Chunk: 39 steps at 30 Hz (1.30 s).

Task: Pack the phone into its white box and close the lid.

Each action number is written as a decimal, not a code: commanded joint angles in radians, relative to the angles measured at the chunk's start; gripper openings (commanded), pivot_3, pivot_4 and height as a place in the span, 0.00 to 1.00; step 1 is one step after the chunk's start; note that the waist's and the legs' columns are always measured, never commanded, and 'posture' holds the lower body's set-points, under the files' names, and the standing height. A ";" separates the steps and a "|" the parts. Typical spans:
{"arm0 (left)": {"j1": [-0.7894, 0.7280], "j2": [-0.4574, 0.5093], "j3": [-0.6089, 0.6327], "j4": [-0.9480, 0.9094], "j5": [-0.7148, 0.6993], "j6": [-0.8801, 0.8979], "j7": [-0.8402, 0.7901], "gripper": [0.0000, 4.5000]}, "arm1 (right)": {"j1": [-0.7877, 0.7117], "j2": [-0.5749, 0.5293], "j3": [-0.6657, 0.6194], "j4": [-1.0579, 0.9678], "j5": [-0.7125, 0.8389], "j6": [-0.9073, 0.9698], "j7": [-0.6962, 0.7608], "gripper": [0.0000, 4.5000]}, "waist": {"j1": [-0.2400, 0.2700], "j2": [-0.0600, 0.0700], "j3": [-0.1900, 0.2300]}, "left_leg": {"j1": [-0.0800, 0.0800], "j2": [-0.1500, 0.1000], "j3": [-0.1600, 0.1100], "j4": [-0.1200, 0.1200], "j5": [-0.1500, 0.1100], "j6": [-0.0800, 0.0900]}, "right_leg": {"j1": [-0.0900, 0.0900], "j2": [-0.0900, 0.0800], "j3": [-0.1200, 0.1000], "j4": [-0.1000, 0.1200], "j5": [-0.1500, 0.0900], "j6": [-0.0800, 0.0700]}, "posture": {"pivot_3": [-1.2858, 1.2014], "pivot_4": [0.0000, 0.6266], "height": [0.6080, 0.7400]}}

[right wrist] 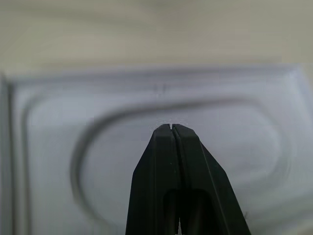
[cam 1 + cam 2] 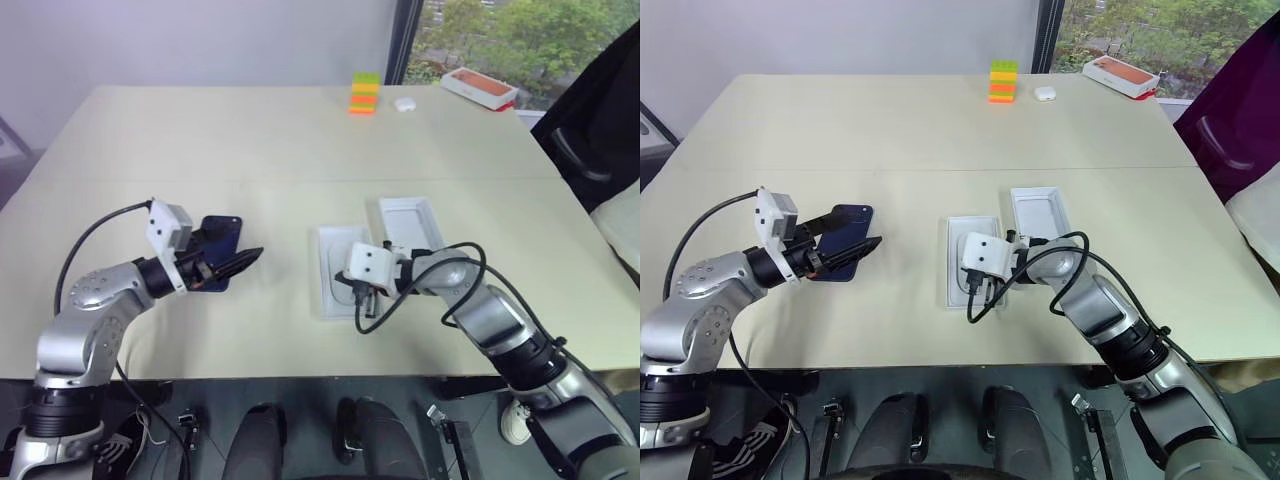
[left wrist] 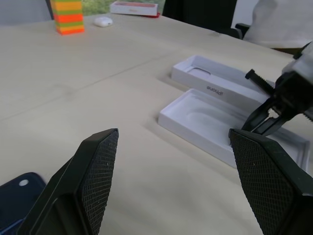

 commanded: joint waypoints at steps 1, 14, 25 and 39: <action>-0.001 -0.002 0.001 -0.034 -0.012 -0.001 0.003 0.85 | -0.017 0.020 -0.045 -0.032 0.033 0.004 0.005 0.01 | -0.003 0.000 0.000 | 0.000 0.000 0.000 0.000 0.000 0.000 | 0.000 0.001 0.000 0.000 0.000 0.000 | 0.52 0.24 1.00; -0.047 0.055 0.050 0.068 -0.038 0.073 0.001 0.85 | -0.057 0.109 -0.244 -0.054 0.259 0.137 -0.020 0.01 | 0.001 0.000 0.000 | 0.000 0.001 -0.001 0.000 0.000 0.000 | 0.000 0.001 -0.001 0.001 0.000 0.000 | 0.52 0.24 1.00; -0.123 0.098 0.169 0.338 -0.065 0.207 0.075 0.85 | -0.118 0.252 -0.158 0.043 0.168 0.050 -0.180 0.01 | -0.008 0.000 0.000 | 0.000 0.001 -0.001 0.000 0.000 0.000 | -0.001 0.001 -0.001 0.002 0.002 -0.003 | 0.52 0.24 1.00; -0.296 0.201 0.069 0.695 -0.033 0.476 -0.065 0.85 | -0.183 0.402 0.014 0.217 0.000 -0.069 -0.261 0.01 | -0.025 0.000 0.000 | 0.000 0.001 -0.001 -0.001 0.000 0.000 | -0.001 0.001 -0.001 0.002 0.002 -0.003 | 0.52 0.24 1.00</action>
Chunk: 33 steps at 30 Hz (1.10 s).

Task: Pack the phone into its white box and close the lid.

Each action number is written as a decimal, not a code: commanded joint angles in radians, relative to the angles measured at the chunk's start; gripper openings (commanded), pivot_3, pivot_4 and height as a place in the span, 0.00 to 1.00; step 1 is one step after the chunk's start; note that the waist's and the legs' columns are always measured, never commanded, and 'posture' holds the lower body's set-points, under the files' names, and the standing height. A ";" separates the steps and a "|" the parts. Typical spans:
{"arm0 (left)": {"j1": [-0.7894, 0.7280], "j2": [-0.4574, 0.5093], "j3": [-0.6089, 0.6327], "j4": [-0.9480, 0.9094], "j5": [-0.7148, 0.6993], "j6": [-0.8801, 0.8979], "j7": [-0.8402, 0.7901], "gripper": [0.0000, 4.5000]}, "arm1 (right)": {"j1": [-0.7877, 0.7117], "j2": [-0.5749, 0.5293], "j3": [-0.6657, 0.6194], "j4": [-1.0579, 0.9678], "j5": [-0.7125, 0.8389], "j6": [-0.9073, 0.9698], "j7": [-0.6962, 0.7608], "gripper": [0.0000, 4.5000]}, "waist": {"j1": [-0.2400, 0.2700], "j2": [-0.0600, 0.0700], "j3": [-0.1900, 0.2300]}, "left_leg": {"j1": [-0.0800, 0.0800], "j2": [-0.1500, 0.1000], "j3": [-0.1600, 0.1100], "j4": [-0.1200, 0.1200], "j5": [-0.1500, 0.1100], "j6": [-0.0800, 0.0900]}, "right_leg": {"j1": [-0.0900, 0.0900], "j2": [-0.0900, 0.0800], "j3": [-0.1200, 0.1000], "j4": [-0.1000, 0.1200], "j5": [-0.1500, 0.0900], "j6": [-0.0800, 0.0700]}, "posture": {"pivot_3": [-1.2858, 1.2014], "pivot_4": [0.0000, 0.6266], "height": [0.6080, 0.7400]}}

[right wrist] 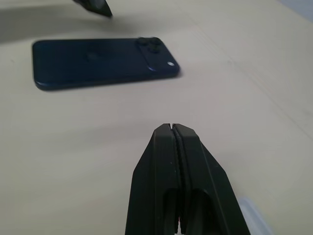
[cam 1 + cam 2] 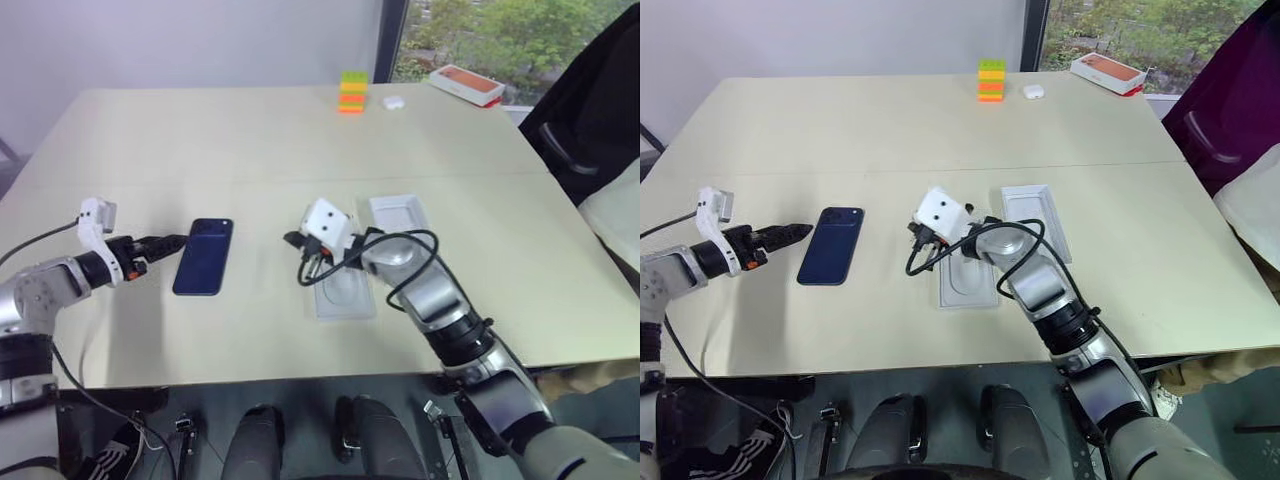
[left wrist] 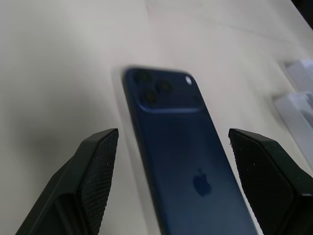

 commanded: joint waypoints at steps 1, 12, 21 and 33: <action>-0.035 0.025 -0.069 0.056 0.032 0.039 -0.075 0.85 | -0.029 0.023 0.030 0.014 -0.049 -0.050 -0.023 0.01 | 0.000 0.000 0.000 | 0.000 0.000 0.000 0.000 0.000 0.000 | 0.000 0.000 0.000 0.000 0.000 0.000 | 0.52 0.24 1.00; -0.104 -0.001 -0.162 0.196 0.068 0.073 -0.258 0.85 | -0.096 0.069 0.071 0.182 -0.144 -0.078 -0.075 0.01 | 0.003 0.000 0.000 | 0.000 -0.001 0.000 0.000 0.000 0.000 | 0.000 -0.001 0.000 0.001 0.000 0.000 | 0.52 0.24 1.00; -0.132 -0.047 -0.128 0.235 0.087 0.063 -0.238 0.85 | -0.175 0.186 0.088 0.374 -0.168 -0.065 -0.037 0.01 | 0.006 0.000 -0.001 | 0.001 -0.001 0.000 0.001 0.000 0.000 | 0.001 -0.002 0.000 0.002 0.000 0.000 | 0.52 0.24 1.00; -0.076 -0.099 -0.137 0.166 0.094 0.082 -0.215 0.85 | -0.210 0.251 0.157 0.431 -0.257 0.016 -0.022 0.01 | 0.004 0.002 -0.008 | 0.002 -0.002 0.000 0.001 0.000 0.000 | 0.002 -0.004 0.000 0.003 0.000 0.000 | 0.52 0.24 1.00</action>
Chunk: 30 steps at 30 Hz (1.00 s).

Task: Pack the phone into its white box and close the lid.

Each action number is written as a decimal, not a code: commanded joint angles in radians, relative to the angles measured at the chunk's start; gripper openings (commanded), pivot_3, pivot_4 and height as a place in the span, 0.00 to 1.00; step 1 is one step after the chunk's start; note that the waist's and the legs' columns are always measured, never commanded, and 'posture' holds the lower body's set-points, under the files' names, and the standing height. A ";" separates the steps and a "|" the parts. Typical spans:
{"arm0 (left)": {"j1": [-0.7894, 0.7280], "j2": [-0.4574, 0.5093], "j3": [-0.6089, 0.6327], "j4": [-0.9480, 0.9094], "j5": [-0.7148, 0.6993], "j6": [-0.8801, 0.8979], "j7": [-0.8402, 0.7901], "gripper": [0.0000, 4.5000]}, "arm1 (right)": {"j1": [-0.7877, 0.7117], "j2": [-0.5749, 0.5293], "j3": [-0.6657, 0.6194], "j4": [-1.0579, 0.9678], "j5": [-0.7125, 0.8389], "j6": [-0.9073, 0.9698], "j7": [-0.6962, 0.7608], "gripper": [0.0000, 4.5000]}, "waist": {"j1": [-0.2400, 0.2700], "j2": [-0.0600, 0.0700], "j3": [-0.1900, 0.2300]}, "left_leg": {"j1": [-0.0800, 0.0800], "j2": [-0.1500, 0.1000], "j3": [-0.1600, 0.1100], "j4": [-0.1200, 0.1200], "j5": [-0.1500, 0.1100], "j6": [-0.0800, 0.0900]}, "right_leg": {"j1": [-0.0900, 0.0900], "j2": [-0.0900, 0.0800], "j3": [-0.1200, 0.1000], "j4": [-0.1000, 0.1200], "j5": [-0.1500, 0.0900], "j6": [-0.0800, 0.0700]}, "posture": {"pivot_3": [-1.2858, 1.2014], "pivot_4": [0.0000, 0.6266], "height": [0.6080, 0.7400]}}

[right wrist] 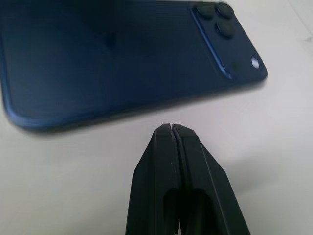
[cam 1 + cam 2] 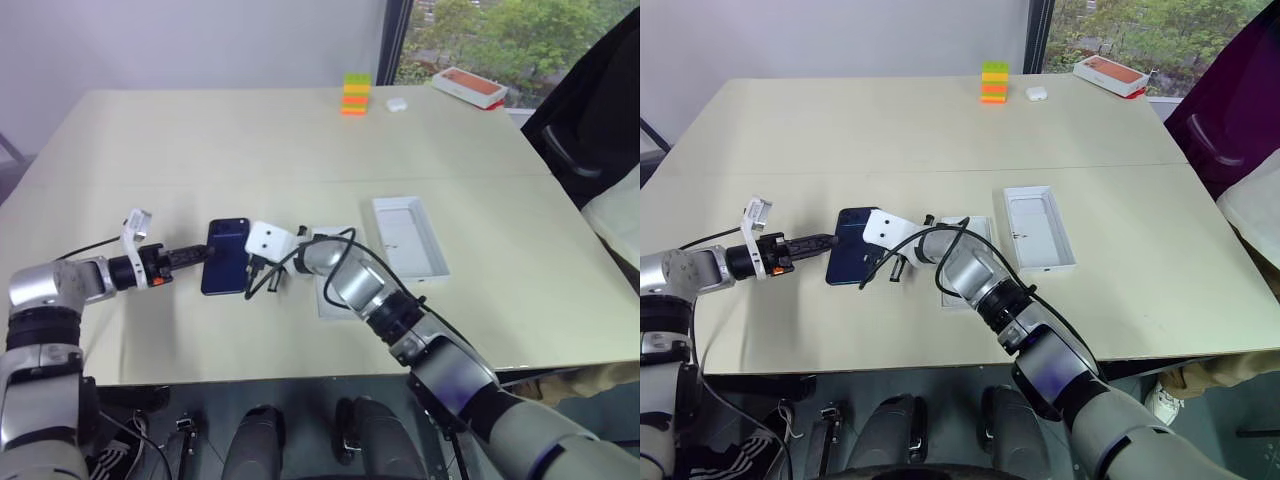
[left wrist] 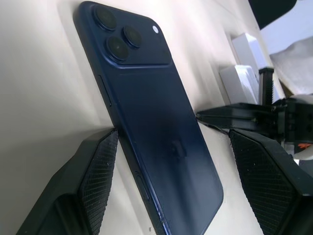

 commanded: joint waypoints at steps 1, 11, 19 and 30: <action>0.032 -0.038 -0.030 0.009 0.008 0.030 0.007 0.85 | -0.002 0.031 0.013 -0.025 -0.002 0.030 0.022 0.01 | 0.000 0.001 -0.004 | 0.000 0.000 0.000 0.000 0.000 0.000 | 0.000 0.000 0.000 0.000 0.000 0.000 | 0.52 0.24 1.00; 0.019 -0.105 0.072 -0.017 -0.071 0.149 0.060 0.85 | 0.018 0.047 0.011 -0.053 0.000 0.051 0.035 0.01 | -0.001 0.002 -0.006 | 0.000 0.000 0.000 0.000 0.000 0.000 | 0.000 0.000 0.000 0.000 0.000 0.000 | 0.52 0.24 1.00; 0.054 -0.100 0.046 -0.102 -0.060 0.219 0.087 0.85 | 0.016 0.030 0.000 -0.058 -0.010 0.041 0.029 0.01 | -0.003 0.002 -0.006 | 0.000 0.000 0.000 0.000 0.000 0.000 | 0.000 0.000 0.000 0.000 0.000 0.001 | 0.52 0.24 1.00; -0.024 -0.134 0.108 -0.185 -0.040 0.361 0.311 0.85 | 0.024 0.029 -0.015 -0.066 -0.010 0.048 0.031 0.01 | 0.003 0.002 -0.006 | 0.001 -0.001 -0.002 0.000 0.000 0.000 | 0.002 -0.001 0.000 0.000 0.000 0.001 | 0.52 0.24 1.00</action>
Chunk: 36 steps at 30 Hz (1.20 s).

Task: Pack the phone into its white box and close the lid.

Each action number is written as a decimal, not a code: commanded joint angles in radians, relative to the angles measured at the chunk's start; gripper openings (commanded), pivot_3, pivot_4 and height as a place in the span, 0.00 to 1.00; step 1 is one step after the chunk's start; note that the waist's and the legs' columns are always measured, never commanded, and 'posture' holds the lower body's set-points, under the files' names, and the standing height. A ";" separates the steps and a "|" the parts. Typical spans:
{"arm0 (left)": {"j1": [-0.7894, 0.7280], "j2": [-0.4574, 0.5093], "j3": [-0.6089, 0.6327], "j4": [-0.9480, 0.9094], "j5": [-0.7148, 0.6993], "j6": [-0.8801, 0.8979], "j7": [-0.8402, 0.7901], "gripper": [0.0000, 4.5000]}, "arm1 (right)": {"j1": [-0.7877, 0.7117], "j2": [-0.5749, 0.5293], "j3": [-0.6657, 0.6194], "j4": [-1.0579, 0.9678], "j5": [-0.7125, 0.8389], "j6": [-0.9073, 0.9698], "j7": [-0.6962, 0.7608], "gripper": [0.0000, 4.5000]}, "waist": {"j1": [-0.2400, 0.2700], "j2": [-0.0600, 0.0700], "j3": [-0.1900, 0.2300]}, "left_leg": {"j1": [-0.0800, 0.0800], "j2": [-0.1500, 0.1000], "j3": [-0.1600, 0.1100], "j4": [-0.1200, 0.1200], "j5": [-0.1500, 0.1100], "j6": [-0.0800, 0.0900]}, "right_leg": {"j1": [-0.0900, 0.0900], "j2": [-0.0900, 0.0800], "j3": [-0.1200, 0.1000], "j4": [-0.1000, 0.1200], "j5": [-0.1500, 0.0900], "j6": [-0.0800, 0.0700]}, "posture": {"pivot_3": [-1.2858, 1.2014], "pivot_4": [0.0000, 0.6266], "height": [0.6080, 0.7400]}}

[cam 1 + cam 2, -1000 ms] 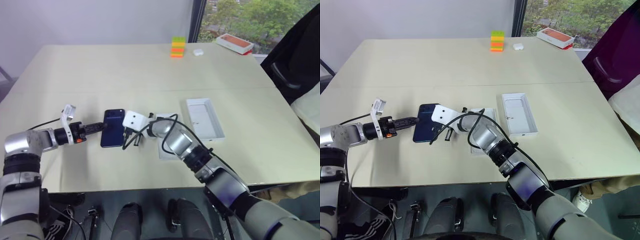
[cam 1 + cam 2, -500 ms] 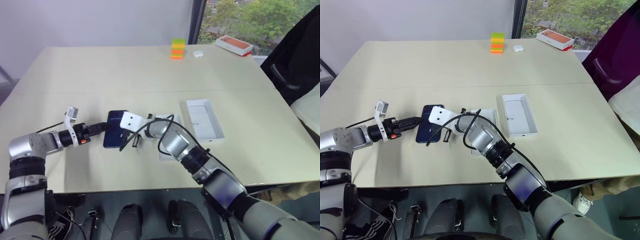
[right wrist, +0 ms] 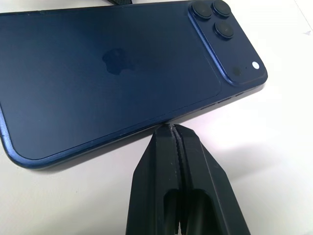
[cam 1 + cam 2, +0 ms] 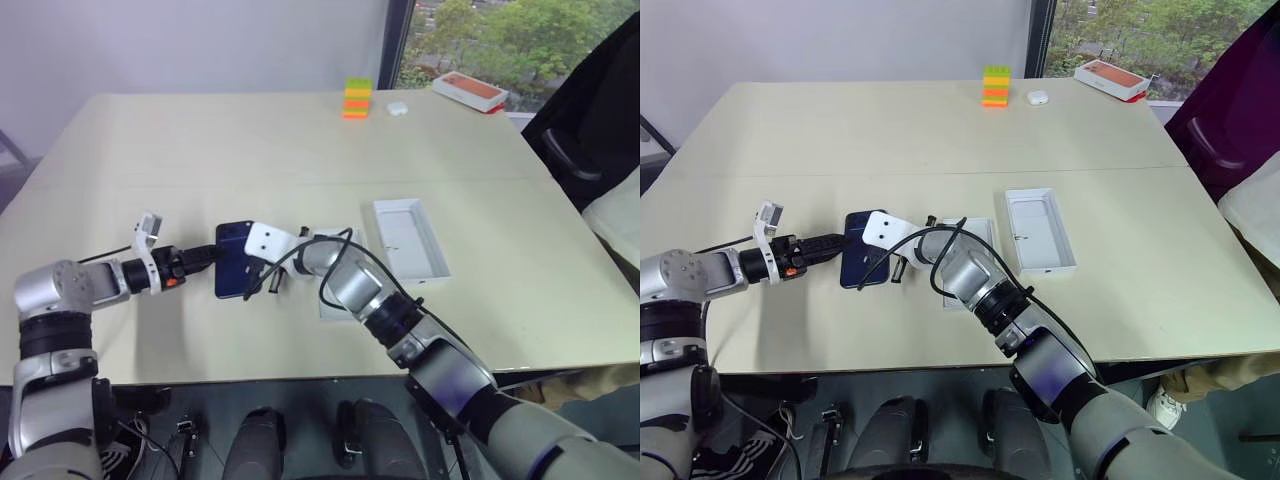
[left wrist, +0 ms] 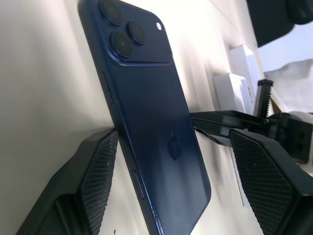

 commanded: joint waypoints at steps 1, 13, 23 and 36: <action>-0.032 -0.049 -0.003 -0.059 -0.008 0.133 0.119 0.85 | 0.005 0.023 0.014 -0.028 0.007 -0.015 0.008 0.01 | 0.000 0.000 0.000 | 0.000 0.000 0.000 0.000 0.000 0.000 | 0.000 0.000 0.000 0.000 0.000 0.000 | 0.52 0.24 1.00; 0.004 -0.228 0.213 -0.183 -0.006 0.318 0.368 0.85 | -0.004 0.029 0.009 -0.014 0.011 -0.034 0.011 0.01 | -0.002 0.000 0.000 | 0.001 0.000 -0.004 0.000 0.000 0.000 | 0.001 0.000 0.000 0.000 0.000 0.000 | 0.52 0.24 1.00; -0.003 -0.271 0.262 -0.211 -0.010 0.339 0.415 0.85 | 0.001 0.024 0.014 -0.021 0.006 -0.040 0.017 0.01 | -0.003 0.000 0.000 | 0.001 -0.001 -0.006 0.000 0.000 0.000 | 0.002 -0.003 -0.002 0.000 -0.001 0.001 | 0.52 0.24 1.00; 0.041 -0.253 0.252 -0.129 -0.029 0.255 0.385 0.38 | 0.007 0.012 0.010 -0.037 0.005 -0.040 0.019 0.00 | -0.005 0.000 0.000 | 0.001 -0.002 -0.006 -0.001 0.000 0.000 | 0.002 -0.005 -0.002 -0.001 -0.001 0.002 | 0.52 0.24 1.00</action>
